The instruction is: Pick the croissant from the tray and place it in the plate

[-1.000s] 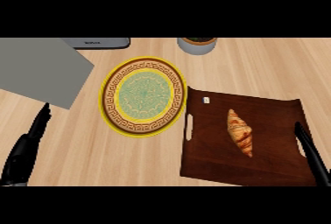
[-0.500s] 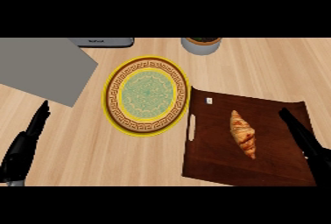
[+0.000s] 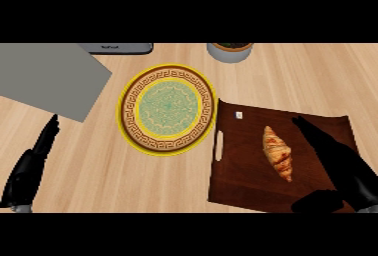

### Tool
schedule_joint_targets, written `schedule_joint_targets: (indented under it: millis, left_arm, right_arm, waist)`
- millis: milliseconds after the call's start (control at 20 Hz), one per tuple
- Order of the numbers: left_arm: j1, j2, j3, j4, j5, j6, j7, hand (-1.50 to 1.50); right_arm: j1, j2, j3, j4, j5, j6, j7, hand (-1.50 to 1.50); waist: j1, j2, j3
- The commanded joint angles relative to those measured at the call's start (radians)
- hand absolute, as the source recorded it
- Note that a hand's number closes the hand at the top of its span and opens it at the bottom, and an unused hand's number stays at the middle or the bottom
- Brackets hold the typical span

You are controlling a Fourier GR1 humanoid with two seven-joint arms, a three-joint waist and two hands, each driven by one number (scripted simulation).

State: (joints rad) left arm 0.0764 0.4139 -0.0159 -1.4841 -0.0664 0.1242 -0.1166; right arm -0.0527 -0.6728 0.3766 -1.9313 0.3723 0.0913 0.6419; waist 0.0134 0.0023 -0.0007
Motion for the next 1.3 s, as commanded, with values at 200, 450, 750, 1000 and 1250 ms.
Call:
schedule_joint_targets:
  millis: [200,450,750,1000,1250]
  left_arm:
    - [0.019,-0.011,0.059,-0.023,-0.002,-0.044,0.006,0.0]
    - [0.047,-0.051,0.028,-0.115,-0.053,-0.028,0.066,0.0]
    - [0.013,-0.078,0.063,-0.022,-0.083,-0.052,0.016,0.0]
    - [0.071,-0.104,0.085,-0.059,-0.09,-0.085,-0.015,0.0]
    - [-0.021,-0.129,0.116,0.018,-0.121,-0.088,-0.014,0.0]
  right_arm:
    - [-0.101,0.052,-0.071,0.225,0.028,0.165,-0.106,-1.5]
    - [-0.026,0.08,-0.063,0.218,0.055,0.209,-0.158,-1.5]
    - [-0.105,0.225,-0.036,0.345,0.172,0.24,-0.141,-1.5]
    - [-0.087,0.239,-0.106,0.392,0.229,0.262,-0.217,-1.5]
    - [-0.029,0.275,-0.135,0.372,0.279,0.277,-0.249,-1.5]
  waist:
    - [-0.008,-0.002,0.001]
    - [-0.012,-0.003,0.001]
    - [-0.01,-0.002,0.001]
    - [-0.009,-0.003,0.001]
    - [-0.014,-0.003,0.001]
